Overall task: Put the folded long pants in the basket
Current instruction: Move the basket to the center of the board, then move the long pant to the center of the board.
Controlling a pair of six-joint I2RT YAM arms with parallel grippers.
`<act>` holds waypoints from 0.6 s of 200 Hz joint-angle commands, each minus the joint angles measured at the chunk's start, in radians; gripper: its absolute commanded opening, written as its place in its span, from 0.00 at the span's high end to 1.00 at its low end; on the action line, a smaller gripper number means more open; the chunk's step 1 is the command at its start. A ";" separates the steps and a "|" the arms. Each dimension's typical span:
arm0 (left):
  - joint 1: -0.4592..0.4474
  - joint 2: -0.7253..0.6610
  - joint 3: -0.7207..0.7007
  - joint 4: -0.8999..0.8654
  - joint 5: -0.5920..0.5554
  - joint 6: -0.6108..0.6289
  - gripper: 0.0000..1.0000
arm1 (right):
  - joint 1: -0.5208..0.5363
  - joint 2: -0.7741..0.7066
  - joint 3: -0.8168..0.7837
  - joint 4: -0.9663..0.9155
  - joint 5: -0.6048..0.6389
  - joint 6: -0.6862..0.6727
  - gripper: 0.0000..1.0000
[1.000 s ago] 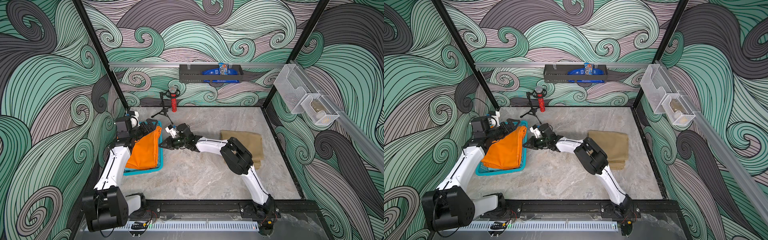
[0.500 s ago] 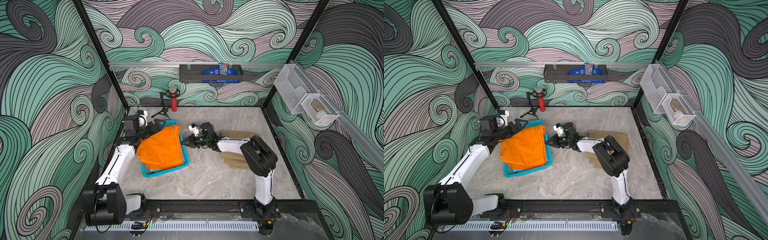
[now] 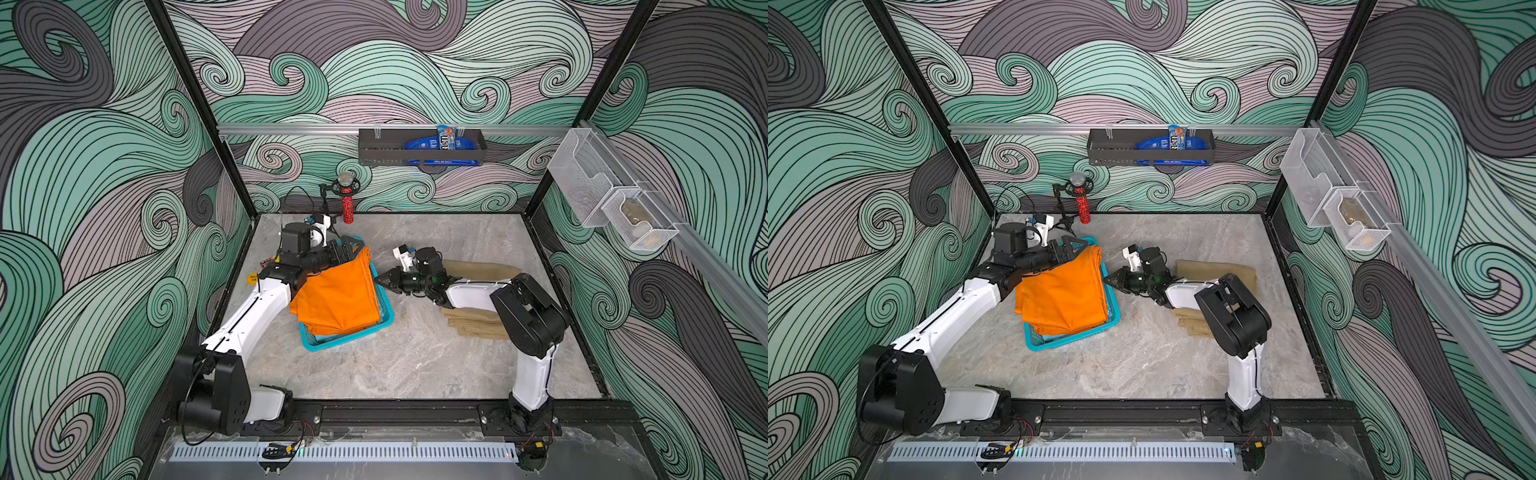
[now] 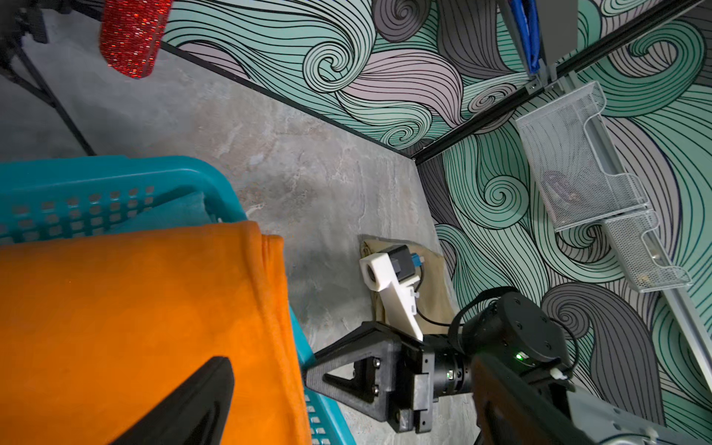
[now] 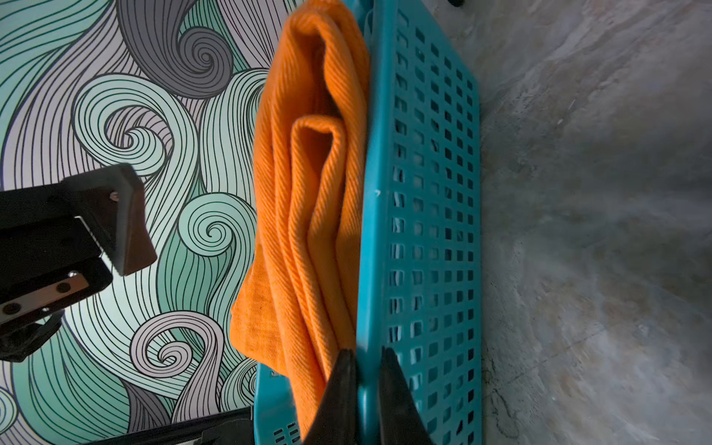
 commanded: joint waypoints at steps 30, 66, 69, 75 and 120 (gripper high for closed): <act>-0.138 0.110 0.129 0.040 -0.066 -0.020 0.01 | -0.081 -0.078 0.021 -0.116 0.061 -0.136 0.46; -0.292 0.247 0.225 0.079 -0.109 -0.044 0.01 | -0.249 -0.233 -0.085 -0.320 0.185 -0.265 0.03; -0.305 0.262 0.236 0.079 -0.111 -0.045 0.01 | -0.264 -0.249 -0.094 -0.337 0.201 -0.277 0.00; -0.331 0.292 0.260 0.081 -0.117 -0.046 0.01 | -0.293 -0.278 -0.114 -0.368 0.236 -0.298 0.00; -0.478 0.514 0.415 0.076 -0.172 -0.059 0.02 | -0.613 -0.427 -0.281 -0.456 0.255 -0.355 0.01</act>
